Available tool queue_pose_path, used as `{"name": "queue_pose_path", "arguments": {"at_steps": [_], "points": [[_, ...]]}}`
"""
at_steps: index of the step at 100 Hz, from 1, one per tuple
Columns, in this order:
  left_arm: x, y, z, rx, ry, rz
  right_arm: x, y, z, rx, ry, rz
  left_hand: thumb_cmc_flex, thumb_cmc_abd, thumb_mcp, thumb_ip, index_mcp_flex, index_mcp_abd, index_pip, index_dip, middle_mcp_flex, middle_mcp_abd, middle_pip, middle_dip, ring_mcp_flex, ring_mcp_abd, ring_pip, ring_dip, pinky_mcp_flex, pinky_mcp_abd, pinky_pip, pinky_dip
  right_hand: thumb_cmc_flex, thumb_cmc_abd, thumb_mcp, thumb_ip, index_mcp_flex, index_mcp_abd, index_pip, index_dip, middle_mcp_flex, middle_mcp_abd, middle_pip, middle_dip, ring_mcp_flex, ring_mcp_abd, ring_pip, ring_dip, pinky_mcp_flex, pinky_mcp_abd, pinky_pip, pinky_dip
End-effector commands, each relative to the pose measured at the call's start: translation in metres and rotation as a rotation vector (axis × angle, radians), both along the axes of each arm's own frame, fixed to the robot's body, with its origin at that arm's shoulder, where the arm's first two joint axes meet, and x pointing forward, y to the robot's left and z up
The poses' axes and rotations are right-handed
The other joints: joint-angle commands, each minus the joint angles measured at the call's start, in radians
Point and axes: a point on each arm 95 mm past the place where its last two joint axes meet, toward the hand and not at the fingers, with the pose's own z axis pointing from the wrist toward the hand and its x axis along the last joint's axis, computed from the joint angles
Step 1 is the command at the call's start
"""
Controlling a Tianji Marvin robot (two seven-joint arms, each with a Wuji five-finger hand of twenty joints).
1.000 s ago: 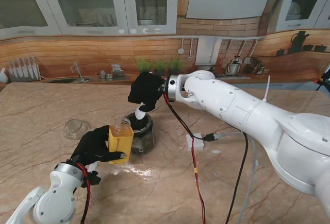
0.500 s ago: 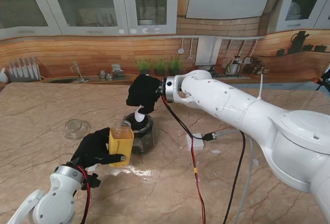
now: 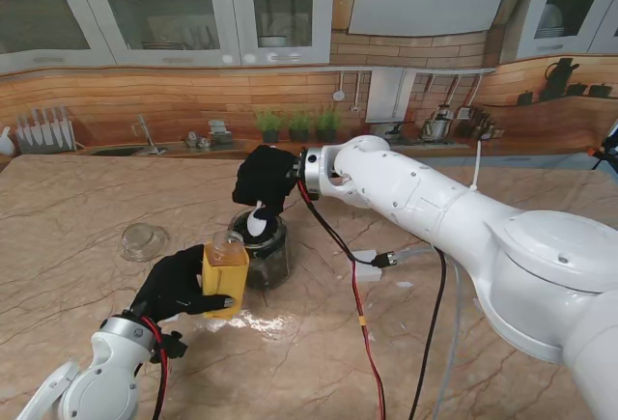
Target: Portion coffee beans from the glass jar into the coffee jar
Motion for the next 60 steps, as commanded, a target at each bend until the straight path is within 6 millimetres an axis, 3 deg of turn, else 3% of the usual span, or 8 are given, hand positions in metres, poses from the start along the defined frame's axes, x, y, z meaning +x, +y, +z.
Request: {"name": "queue_pose_path", "arguments": {"at_steps": [1, 60], "points": [[-0.003, -0.001, -0.001, -0.012, 0.003, 0.001, -0.003, 0.005, -0.006, 0.0, 0.027, -0.002, 0.181, 0.149, 0.445, 0.21, 0.116, -0.252, 0.228, 0.069, 0.131, -0.097, 0.146, 0.05, -0.008, 0.041, 0.006, 0.003, 0.014, -0.038, 0.128, 0.015, 0.071, -0.013, 0.067, 0.021, 0.011, -0.003, 0.06, 0.026, 0.057, 0.047, 0.049, 0.01, 0.001, -0.046, 0.091, 0.036, 0.038, -0.274, 0.26, 0.013], [-0.003, 0.0, -0.001, -0.01, -0.001, 0.01, -0.005, 0.001, -0.023, 0.022, 0.197, -0.067, 0.183, 0.147, 0.447, 0.211, 0.116, -0.242, 0.223, 0.066, 0.13, -0.095, 0.144, 0.05, -0.008, 0.043, 0.009, 0.003, 0.015, -0.04, 0.129, 0.015, 0.073, -0.004, 0.045, 0.022, 0.03, -0.007, 0.052, 0.028, 0.067, 0.052, 0.045, 0.013, 0.0, -0.021, 0.101, 0.04, 0.037, -0.249, 0.271, 0.018]]}}
